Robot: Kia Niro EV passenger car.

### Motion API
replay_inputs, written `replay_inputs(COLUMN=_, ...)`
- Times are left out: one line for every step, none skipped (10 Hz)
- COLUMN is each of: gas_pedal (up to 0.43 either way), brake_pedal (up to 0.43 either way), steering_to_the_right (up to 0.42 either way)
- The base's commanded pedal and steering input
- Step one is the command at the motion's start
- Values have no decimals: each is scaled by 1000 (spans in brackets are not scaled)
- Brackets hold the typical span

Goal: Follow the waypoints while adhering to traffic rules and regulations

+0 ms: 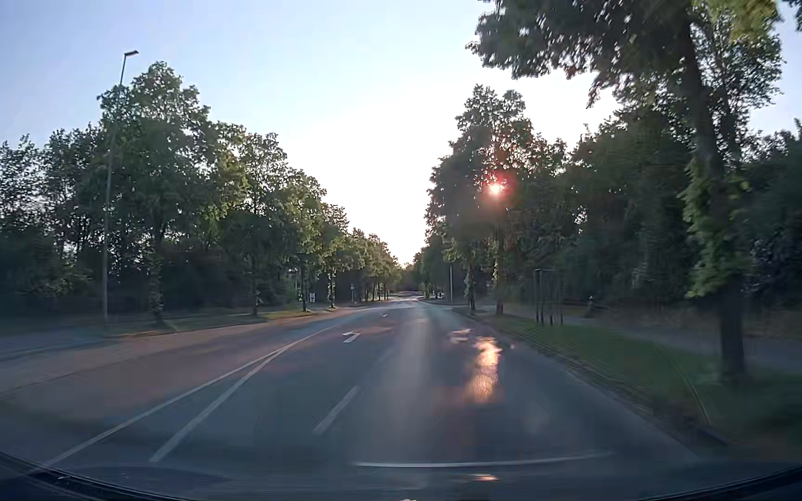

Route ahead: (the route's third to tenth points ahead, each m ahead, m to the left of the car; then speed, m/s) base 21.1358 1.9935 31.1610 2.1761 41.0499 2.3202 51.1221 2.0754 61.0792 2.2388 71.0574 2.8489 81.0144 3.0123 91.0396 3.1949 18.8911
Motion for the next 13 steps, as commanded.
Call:
replay_inputs(gas_pedal=209, brake_pedal=18, steering_to_the_right=2)
replay_inputs(gas_pedal=209, brake_pedal=18, steering_to_the_right=-1)
replay_inputs(gas_pedal=209, brake_pedal=18, steering_to_the_right=-2)
replay_inputs(gas_pedal=209, brake_pedal=18, steering_to_the_right=-3)
replay_inputs(gas_pedal=209, brake_pedal=12, steering_to_the_right=-4)
replay_inputs(gas_pedal=209, brake_pedal=18, steering_to_the_right=-4)
replay_inputs(gas_pedal=209, brake_pedal=12, steering_to_the_right=-6)
replay_inputs(gas_pedal=209, brake_pedal=18, steering_to_the_right=-8)
replay_inputs(gas_pedal=189, brake_pedal=18, steering_to_the_right=-8)
replay_inputs(gas_pedal=169, brake_pedal=18, steering_to_the_right=-8)
replay_inputs(gas_pedal=157, brake_pedal=12, steering_to_the_right=-8)
replay_inputs(gas_pedal=150, brake_pedal=18, steering_to_the_right=-8)
replay_inputs(gas_pedal=138, brake_pedal=18, steering_to_the_right=-8)
